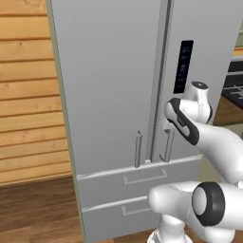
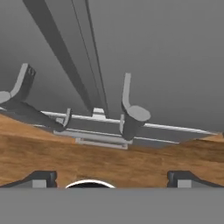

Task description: Take the strawberry from the fridge and place it on top of the pancake, located on the dining counter.

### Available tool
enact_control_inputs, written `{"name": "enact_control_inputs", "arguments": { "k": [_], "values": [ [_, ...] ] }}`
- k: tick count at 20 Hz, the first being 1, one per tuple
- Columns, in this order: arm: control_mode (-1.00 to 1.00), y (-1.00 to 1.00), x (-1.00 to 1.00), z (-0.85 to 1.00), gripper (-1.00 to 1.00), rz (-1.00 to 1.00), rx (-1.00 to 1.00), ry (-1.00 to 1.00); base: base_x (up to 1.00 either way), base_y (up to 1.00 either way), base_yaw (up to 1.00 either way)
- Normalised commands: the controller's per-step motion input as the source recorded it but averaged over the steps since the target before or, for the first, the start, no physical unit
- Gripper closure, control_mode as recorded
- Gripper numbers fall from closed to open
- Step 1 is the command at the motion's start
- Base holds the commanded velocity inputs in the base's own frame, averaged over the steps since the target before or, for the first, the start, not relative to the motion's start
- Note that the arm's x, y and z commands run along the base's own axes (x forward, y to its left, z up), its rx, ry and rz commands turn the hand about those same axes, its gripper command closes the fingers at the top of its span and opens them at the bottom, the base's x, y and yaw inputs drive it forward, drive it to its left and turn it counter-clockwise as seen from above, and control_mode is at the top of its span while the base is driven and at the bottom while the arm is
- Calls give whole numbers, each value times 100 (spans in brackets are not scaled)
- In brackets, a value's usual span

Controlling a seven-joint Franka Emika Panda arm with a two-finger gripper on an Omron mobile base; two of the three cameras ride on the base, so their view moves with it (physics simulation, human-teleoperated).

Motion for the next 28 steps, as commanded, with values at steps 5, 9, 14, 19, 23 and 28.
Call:
{"name": "enact_control_inputs", "arguments": {
  "k": [5, 9, 14, 19, 23, 28],
  "values": [
    [-100, -12, 63, -32, -100, 4, -3, 0, 0, 0, 0],
    [-100, -31, 35, -54, -100, 3, -3, -1, 0, 0, 0],
    [-100, -13, 35, -38, -100, 3, -1, -1, 0, 0, 0],
    [-100, 0, 27, -21, -100, 1, 0, 0, 0, 0, 0],
    [-100, 0, -12, -32, 100, 0, 0, -1, 0, 0, 0],
    [-100, -13, -42, -13, 100, -1, 0, -10, 0, 0, 0]
  ]
}}
